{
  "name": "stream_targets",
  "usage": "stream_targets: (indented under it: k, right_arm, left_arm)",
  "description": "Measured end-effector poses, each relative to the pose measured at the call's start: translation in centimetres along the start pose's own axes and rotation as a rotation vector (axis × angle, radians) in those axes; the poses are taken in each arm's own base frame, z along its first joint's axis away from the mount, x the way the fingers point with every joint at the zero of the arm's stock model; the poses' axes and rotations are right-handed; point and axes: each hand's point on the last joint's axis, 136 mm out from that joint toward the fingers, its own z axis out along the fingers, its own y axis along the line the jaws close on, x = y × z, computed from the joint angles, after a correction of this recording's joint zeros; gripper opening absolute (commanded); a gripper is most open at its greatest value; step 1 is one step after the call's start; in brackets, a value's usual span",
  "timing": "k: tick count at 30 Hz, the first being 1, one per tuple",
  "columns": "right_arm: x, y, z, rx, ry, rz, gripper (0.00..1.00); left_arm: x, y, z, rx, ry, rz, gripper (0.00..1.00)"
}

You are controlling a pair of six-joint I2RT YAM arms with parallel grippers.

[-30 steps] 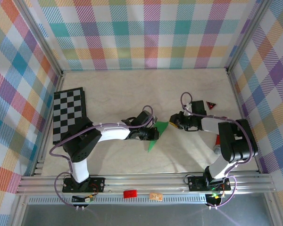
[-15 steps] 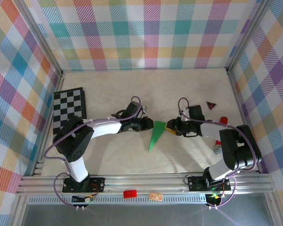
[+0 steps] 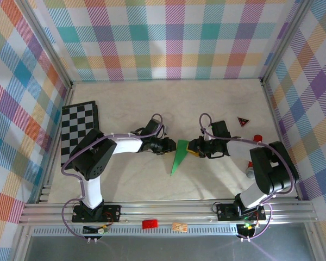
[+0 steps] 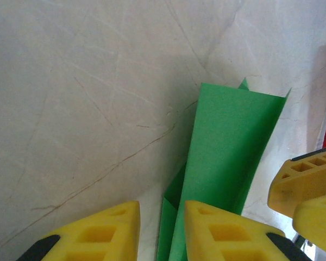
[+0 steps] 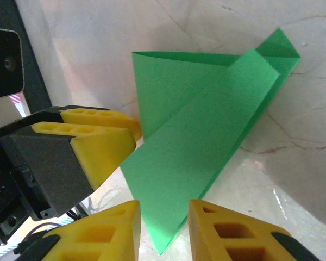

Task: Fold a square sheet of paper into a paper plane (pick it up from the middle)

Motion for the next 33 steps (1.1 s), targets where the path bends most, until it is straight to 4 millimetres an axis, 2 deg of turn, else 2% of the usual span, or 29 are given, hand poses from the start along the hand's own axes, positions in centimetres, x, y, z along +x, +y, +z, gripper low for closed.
stream_targets:
  k: [15, 20, 25, 29, 33]
  right_arm:
    - [-0.1, -1.7, 1.4, 0.078, 0.03, 0.026, 0.22]
    - [0.1, -2.3, 1.6, 0.097, 0.038, 0.034, 0.22]
    - [0.2, -2.5, 1.5, 0.112, 0.038, 0.039, 0.28]
    - [-0.1, -1.5, 0.9, 0.094, 0.013, 0.023, 0.33]
    - [-0.5, 0.2, -0.2, 0.052, -0.031, 0.007, 0.38]
  left_arm:
    - [-0.1, -1.3, 1.2, 0.078, 0.054, 0.029, 0.27]
    - [0.3, -1.7, 1.3, 0.103, 0.077, 0.038, 0.21]
    - [0.1, -1.9, 1.2, 0.113, 0.067, 0.066, 0.11]
    - [-0.1, -2.0, 0.3, 0.105, 0.034, 0.083, 0.05]
    - [-0.9, -2.6, -1.3, 0.088, -0.04, 0.117, 0.04]
